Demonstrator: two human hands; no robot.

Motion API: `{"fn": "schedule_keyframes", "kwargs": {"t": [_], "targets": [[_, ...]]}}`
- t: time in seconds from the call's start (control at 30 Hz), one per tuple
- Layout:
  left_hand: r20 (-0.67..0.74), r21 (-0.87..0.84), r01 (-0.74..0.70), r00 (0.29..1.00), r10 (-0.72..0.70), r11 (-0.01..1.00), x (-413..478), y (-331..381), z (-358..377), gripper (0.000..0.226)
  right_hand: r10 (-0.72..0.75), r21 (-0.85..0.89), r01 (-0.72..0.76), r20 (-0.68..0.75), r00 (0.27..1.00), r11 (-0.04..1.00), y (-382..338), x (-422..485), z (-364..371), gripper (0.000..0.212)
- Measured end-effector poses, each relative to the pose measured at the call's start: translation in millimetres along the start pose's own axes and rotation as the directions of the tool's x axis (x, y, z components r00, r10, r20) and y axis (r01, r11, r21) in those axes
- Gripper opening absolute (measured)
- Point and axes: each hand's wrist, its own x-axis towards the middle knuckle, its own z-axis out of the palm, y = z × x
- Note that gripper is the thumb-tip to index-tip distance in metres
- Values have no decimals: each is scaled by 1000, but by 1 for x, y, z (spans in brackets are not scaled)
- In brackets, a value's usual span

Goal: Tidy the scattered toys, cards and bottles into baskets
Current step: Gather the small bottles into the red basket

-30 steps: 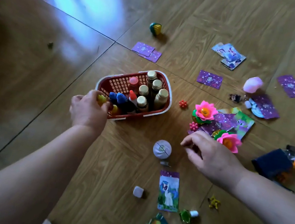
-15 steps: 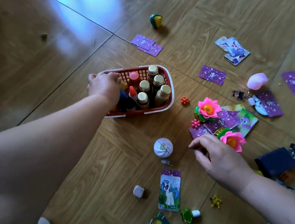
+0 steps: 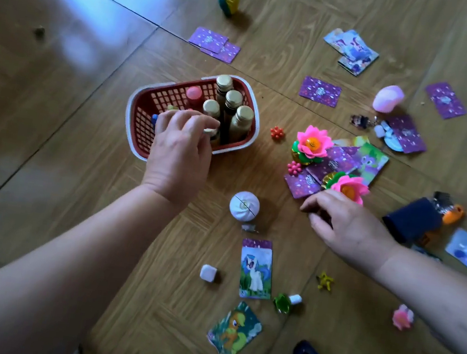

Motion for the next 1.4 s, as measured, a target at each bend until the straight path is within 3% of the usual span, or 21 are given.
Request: {"fn": "schedule_keyframes", "kwargs": {"t": [0.13,0.23,0.3,0.37,0.43,0.53,0.63,0.7,0.8,0.87,0.93,1.1,1.17,1.33,1.4], "targets": [[170,-108,-33,984,51,994,-25,34,8,23,115,9,-114,-23,993,993,13,-18,-11,14],[393,-196,167,916,-78,966,-42,63,16,21,174,28,-173,-30,984,984,19,-38,-16,13],[555,-218,424,795,-245,879,-53,78,28,18,219,31,-218,-38,975,976,24,-55,-19,12],[662,-269,679,645,-382,683,-59,87,37,18,254,28,-253,-48,966,967,27,-71,-22,11],[720,-248,771,551,-421,586,-64,93,43,19,260,18,-260,-31,965,966,27,-88,-21,10],[805,-149,645,520,-287,749,-83,106,40,16,216,-21,-216,139,966,976,23,-118,-5,11],[865,-54,234,496,-71,971,-106,121,38,19,240,-126,-209,335,911,970,16,-144,14,22],[890,-42,20,454,28,999,-121,127,43,25,247,-193,-183,389,888,964,12,-152,19,27],[875,-95,-167,456,162,981,-138,135,54,29,216,-296,-78,470,856,952,8,-161,22,31],[855,-108,-214,478,201,971,-144,135,60,31,199,-347,-4,529,825,938,2,-160,26,34],[848,-113,-254,480,227,961,-150,138,68,32,239,-359,-33,545,804,933,-6,-160,34,37],[913,-66,-378,351,208,924,-155,133,75,40,314,-389,-110,511,800,915,-26,-158,60,50],[917,-54,-376,347,195,925,-151,131,73,38,332,-428,-104,503,798,898,-32,-153,65,53],[865,-16,-337,467,182,941,-123,118,64,33,302,-479,35,606,736,877,-42,-128,74,46],[840,18,-333,517,167,943,-109,106,58,34,305,-469,12,593,745,883,-45,-117,71,40]]}}
